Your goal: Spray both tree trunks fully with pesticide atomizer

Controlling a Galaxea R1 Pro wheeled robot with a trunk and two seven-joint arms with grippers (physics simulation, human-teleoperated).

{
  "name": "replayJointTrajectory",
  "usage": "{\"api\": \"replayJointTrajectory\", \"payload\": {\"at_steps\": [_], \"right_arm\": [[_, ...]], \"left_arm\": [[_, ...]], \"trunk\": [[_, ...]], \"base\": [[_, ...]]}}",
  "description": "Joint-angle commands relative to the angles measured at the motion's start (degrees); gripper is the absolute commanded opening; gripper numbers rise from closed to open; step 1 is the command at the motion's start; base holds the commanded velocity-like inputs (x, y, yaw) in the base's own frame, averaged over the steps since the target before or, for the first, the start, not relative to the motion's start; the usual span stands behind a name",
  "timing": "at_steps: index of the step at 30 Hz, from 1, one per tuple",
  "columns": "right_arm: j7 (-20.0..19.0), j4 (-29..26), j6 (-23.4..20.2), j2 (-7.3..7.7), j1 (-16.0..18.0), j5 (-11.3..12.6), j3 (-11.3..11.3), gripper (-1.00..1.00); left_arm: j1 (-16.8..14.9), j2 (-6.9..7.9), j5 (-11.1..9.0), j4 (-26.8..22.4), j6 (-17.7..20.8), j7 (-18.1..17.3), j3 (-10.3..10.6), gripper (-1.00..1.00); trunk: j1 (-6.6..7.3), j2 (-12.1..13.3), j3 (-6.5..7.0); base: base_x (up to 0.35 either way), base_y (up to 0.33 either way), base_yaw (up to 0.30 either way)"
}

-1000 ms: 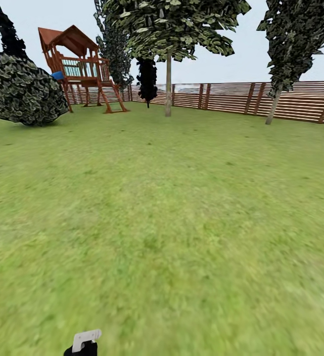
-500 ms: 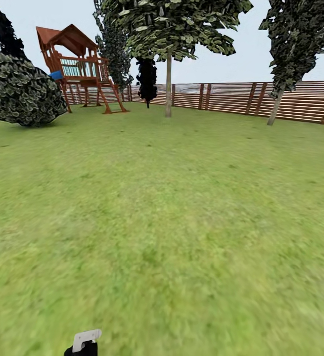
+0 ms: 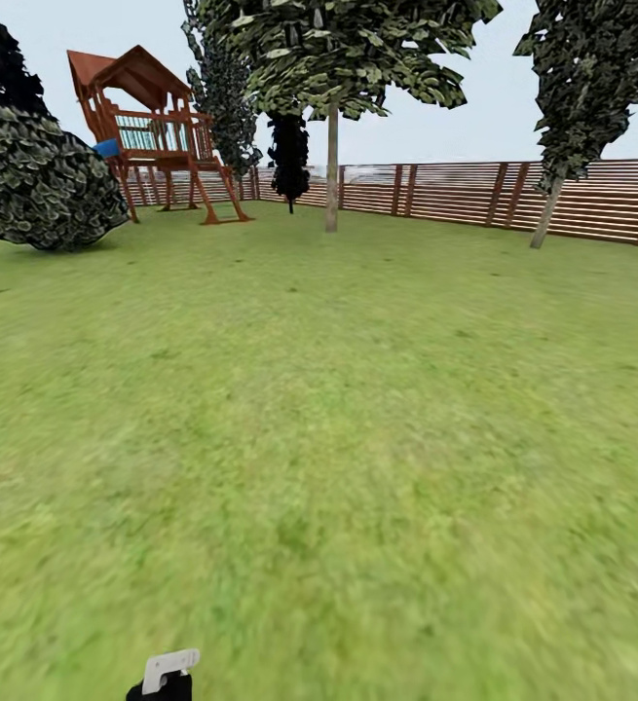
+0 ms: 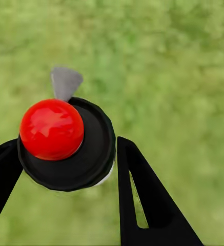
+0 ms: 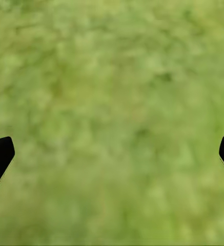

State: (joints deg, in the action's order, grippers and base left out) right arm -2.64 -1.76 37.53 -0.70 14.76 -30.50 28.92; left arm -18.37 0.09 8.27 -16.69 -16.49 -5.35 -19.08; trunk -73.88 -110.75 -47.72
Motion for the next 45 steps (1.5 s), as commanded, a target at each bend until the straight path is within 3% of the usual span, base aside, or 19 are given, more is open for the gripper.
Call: {"api": "replayJointTrajectory", "payload": {"at_steps": [1, 45], "right_arm": [[0.0, 0.0, 0.0, 0.0, 0.0, 0.0, 0.0, 1.0], [0.0, 0.0, 0.0, 0.0, 0.0, 0.0, 0.0, 1.0]], "left_arm": [[0.0, 0.0, 0.0, 0.0, 0.0, 0.0, 0.0, -1.0], [0.0, 0.0, 0.0, 0.1, 0.0, 0.0, 0.0, -1.0]], "trunk": [[0.0, 0.0, 0.0], [0.0, 0.0, 0.0]], "base": [[0.34, 0.0, 0.0], [0.34, 0.0, 0.0]]}}
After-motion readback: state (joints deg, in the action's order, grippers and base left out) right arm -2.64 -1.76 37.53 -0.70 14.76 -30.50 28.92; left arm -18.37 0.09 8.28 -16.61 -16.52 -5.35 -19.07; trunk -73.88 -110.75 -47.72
